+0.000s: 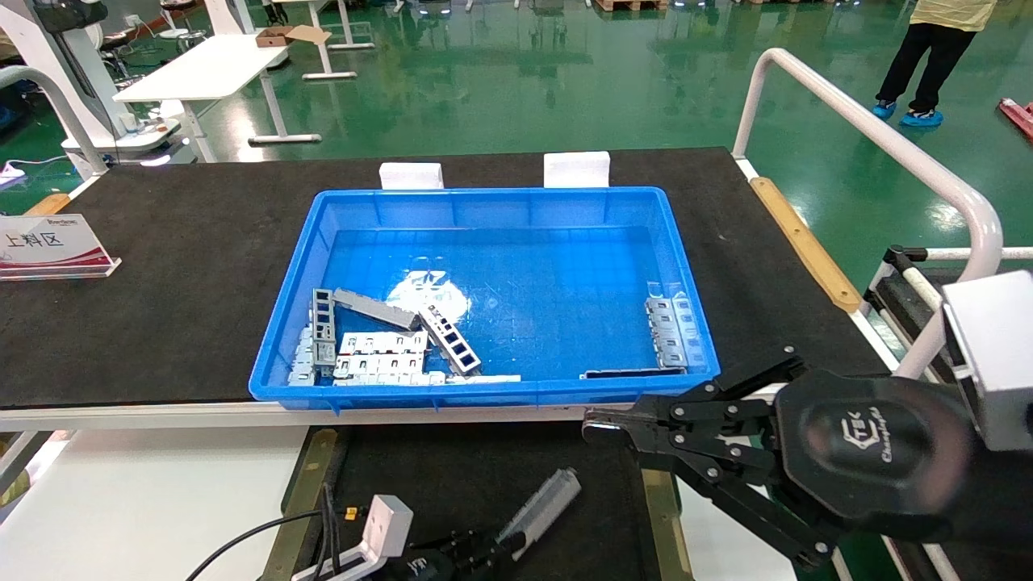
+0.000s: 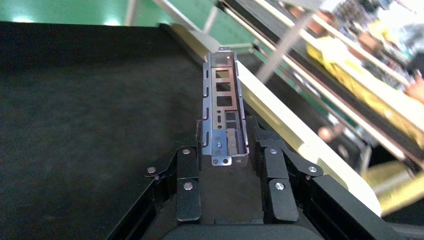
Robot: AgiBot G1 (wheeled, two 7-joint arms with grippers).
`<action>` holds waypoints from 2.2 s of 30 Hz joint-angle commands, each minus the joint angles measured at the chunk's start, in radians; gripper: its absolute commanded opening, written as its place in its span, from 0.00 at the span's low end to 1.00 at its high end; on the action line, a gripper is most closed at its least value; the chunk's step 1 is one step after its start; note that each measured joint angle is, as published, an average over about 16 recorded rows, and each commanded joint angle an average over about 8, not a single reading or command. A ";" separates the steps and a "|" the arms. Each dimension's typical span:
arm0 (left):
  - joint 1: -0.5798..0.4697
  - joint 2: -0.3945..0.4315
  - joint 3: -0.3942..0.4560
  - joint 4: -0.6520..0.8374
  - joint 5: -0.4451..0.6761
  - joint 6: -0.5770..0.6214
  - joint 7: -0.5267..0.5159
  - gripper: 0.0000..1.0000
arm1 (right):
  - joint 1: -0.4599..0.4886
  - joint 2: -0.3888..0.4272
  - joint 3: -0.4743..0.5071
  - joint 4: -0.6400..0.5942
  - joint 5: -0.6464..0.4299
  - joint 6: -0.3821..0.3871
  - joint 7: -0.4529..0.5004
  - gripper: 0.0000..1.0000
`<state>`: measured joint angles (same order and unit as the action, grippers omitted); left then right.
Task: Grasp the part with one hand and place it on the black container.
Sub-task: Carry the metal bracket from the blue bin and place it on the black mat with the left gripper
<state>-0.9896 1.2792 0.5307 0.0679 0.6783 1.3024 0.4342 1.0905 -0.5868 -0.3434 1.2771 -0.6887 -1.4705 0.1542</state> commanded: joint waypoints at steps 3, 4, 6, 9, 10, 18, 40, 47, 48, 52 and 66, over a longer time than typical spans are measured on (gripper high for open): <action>0.020 0.015 -0.027 0.007 -0.039 -0.034 -0.009 0.00 | 0.000 0.000 0.000 0.000 0.000 0.000 0.000 0.00; 0.025 0.019 -0.033 0.008 -0.047 -0.043 -0.009 0.00 | 0.000 0.000 0.000 0.000 0.000 0.000 0.000 0.00; 0.036 0.028 -0.045 0.009 -0.065 -0.063 -0.005 0.00 | 0.000 0.000 0.000 0.000 0.000 0.000 0.000 0.00; 0.054 0.042 -0.067 0.007 -0.096 -0.091 0.006 0.00 | 0.000 0.000 0.000 0.000 0.000 0.000 0.000 0.00; 0.061 0.047 -0.074 0.005 -0.107 -0.099 0.009 0.00 | 0.000 0.000 0.000 0.000 0.000 0.000 0.000 0.00; 0.107 0.075 -0.122 -0.034 -0.169 -0.156 -0.005 0.00 | 0.000 0.000 0.000 0.000 0.000 0.000 0.000 0.00; 0.214 0.090 -0.061 -0.318 -0.281 -0.446 -0.174 0.00 | 0.000 0.000 -0.001 0.000 0.001 0.000 0.000 0.00; 0.243 0.092 -0.022 -0.389 -0.376 -0.540 -0.145 0.00 | 0.000 0.000 -0.001 0.000 0.001 0.000 0.000 0.00; 0.247 0.092 -0.015 -0.399 -0.391 -0.552 -0.141 0.00 | 0.000 0.000 -0.001 0.000 0.001 0.000 0.000 0.00; 0.261 0.093 0.015 -0.438 -0.459 -0.598 -0.131 0.00 | 0.000 0.000 -0.001 0.000 0.001 0.000 -0.001 0.00; 0.285 0.092 0.131 -0.530 -0.707 -0.714 -0.068 0.16 | 0.000 0.001 -0.001 0.000 0.001 0.001 -0.001 0.33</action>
<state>-0.7056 1.3709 0.6603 -0.4586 -0.0274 0.5911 0.3660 1.0908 -0.5863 -0.3448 1.2771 -0.6878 -1.4700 0.1535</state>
